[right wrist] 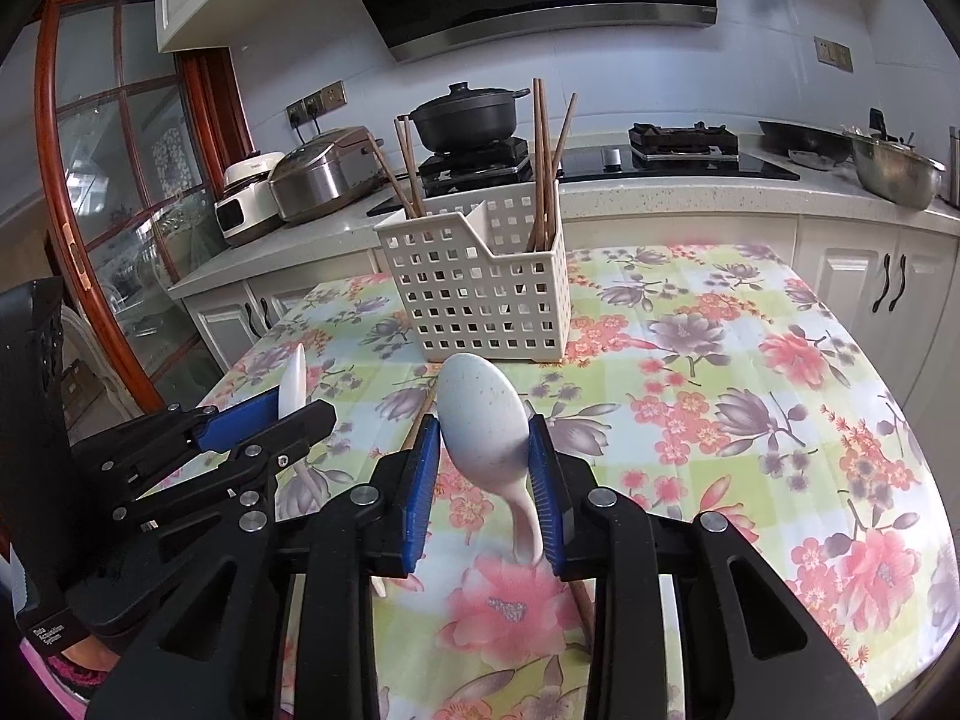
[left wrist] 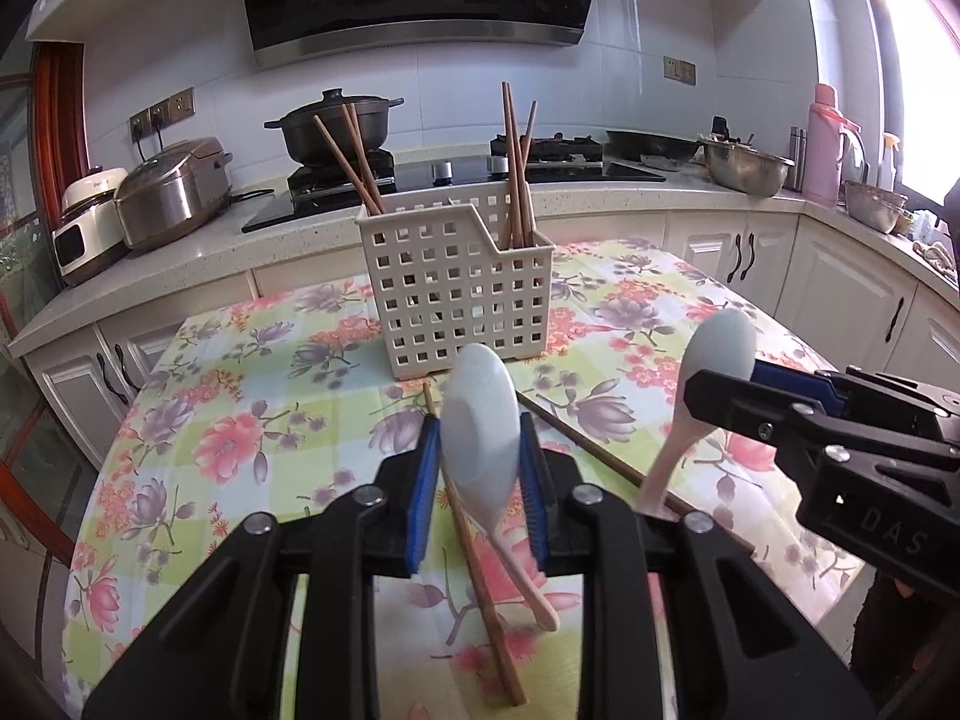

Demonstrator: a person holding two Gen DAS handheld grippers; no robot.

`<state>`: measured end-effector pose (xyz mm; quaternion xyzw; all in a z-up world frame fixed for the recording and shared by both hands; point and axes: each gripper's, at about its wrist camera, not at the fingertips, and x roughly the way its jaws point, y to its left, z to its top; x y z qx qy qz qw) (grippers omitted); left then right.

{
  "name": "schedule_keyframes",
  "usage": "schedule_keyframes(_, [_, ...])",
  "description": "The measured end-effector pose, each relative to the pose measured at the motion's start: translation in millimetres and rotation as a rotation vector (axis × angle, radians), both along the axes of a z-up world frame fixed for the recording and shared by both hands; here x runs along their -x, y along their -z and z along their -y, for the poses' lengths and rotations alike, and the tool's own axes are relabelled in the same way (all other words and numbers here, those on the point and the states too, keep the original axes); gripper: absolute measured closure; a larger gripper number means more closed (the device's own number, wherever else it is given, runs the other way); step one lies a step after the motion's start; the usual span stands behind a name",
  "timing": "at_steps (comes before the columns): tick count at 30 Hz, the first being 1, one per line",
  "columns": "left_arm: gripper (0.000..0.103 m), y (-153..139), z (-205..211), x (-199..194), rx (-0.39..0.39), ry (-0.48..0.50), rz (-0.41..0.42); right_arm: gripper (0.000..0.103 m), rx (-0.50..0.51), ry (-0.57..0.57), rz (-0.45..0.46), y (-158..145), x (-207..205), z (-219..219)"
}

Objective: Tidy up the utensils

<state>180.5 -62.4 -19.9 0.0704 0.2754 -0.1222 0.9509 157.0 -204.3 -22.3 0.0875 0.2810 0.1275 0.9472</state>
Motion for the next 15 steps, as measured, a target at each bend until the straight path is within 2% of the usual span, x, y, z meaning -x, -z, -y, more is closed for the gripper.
schedule_keyframes(1, [0.092,0.1,-0.4,-1.1,0.000,-0.002,-0.002,0.076,-0.001,0.002,-0.003,0.8,-1.4,0.4])
schedule_keyframes(3, [0.092,0.6,-0.4,-4.9,0.000,-0.004,-0.009,0.078,-0.005,0.004,-0.005,2.3,-3.7,0.8])
schedule_keyframes(4, [0.092,1.1,0.0,-6.2,-0.002,-0.005,-0.009,0.082,-0.005,0.006,-0.006,2.7,-4.7,1.2])
schedule_keyframes(5, [0.094,2.3,0.3,-7.1,-0.005,-0.006,-0.010,0.094,-0.008,0.004,-0.008,3.1,-5.2,1.4])
schedule_keyframes(10, [0.103,4.6,0.5,-7.3,0.000,0.001,-0.013,0.097,-0.013,0.011,-0.003,2.9,-4.5,3.3])
schedule_keyframes(15, [0.103,6.5,-2.3,-9.2,0.006,0.004,-0.020,0.098,-0.002,0.008,0.011,2.0,-2.2,2.7])
